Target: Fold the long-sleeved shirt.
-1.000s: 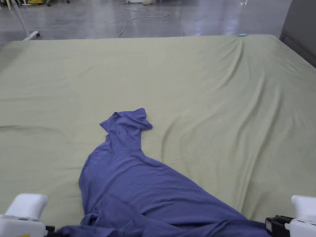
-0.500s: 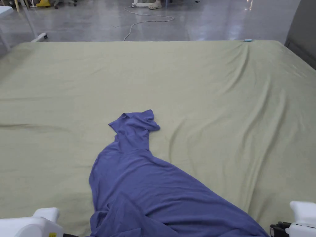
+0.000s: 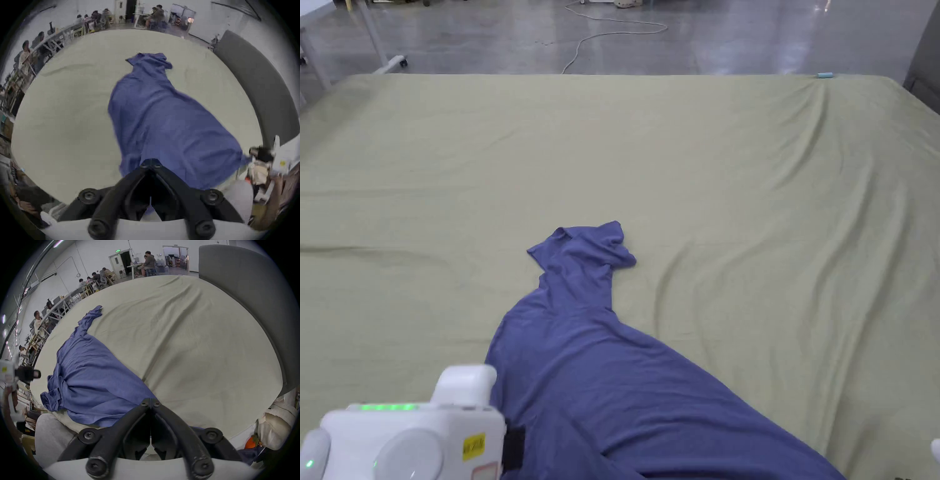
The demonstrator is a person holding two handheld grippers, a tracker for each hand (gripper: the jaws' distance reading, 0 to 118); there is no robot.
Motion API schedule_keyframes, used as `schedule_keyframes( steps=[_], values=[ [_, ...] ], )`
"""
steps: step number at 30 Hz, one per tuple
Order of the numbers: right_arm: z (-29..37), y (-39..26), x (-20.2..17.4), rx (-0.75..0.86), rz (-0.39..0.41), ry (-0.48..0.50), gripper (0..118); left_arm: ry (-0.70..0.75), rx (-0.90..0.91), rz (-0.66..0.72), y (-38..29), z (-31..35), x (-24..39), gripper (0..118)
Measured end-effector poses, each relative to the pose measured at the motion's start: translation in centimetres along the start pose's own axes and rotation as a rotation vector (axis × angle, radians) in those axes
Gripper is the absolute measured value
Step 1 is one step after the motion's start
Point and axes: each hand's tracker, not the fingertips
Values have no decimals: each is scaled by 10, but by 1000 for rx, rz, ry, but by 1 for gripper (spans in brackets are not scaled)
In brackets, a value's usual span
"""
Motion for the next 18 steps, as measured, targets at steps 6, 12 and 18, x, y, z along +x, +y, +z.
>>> schedule_keyframes(
  steps=[6, 12, 18],
  values=[
    [-3, 0, 4, -7, -8, 10, 0, 111, 222, 78, 133, -60, -25, 116],
    [-6, -1, 16, -33, -43, -25, 0, 262, -18, 100, 173, -140, -45, 96],
    [-1, 5, 34, -59, -128, -66, 0, 282, -39, -72, 144, -140, -2, 27]
  ],
)
